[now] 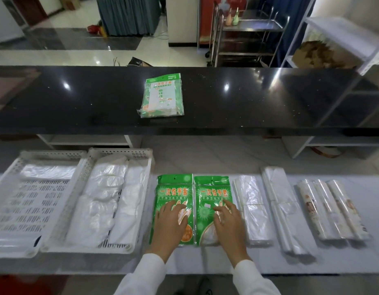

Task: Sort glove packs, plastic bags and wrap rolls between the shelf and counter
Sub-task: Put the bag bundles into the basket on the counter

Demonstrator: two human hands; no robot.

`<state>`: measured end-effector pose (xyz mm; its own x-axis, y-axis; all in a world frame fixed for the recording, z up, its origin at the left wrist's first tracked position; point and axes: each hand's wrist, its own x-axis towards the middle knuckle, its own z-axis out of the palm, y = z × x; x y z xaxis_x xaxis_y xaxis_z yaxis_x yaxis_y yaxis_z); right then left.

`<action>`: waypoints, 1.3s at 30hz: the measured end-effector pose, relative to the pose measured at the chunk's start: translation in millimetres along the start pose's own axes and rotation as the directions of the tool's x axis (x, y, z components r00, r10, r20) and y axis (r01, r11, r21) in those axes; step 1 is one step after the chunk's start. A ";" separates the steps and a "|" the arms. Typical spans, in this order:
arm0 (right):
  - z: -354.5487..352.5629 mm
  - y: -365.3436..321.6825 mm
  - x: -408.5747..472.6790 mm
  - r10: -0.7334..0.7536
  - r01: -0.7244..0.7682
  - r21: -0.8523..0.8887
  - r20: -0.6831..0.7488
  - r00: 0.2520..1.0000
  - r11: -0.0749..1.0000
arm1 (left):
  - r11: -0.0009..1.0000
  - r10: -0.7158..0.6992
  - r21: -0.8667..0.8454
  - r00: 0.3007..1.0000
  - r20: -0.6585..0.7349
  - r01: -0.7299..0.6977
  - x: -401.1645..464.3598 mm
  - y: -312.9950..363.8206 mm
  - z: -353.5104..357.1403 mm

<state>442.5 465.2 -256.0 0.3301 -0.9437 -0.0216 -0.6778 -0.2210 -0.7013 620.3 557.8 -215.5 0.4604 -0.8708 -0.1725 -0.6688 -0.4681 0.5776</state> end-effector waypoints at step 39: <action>-122.7 78.7 67.9 0.280 -0.324 0.079 0.341 0.897 0.943 | 0.738 -0.149 -0.601 0.943 0.298 0.306 41.1 158.6 125.0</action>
<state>331.0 353.5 -225.2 0.3307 -0.8248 -0.4586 -0.6938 0.1170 -0.7106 460.1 428.9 -230.7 0.3600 -0.7962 -0.4864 -0.0020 -0.5220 0.8530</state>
